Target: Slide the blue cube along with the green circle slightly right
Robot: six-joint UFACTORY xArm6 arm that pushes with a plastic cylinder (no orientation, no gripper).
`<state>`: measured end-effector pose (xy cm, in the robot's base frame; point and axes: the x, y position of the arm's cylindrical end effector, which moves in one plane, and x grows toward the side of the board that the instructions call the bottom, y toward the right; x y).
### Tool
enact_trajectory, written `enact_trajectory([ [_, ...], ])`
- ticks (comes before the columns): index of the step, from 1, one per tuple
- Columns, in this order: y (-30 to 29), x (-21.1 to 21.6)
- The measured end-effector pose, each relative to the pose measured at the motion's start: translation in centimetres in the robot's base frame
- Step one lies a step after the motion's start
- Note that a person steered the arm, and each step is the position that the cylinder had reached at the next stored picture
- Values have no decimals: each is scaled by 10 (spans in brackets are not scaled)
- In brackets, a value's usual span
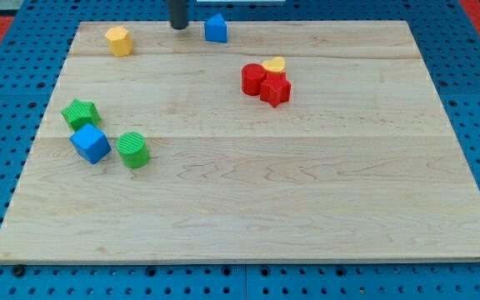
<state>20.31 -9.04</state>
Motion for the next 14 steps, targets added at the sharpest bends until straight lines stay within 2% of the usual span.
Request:
enact_trajectory([
  [1,51,11],
  [2,72,26],
  [7,57,30],
  [9,68,92],
  [10,49,101],
  [11,-57,125],
  [12,-181,121],
  [13,-214,155],
  [14,-191,210],
])
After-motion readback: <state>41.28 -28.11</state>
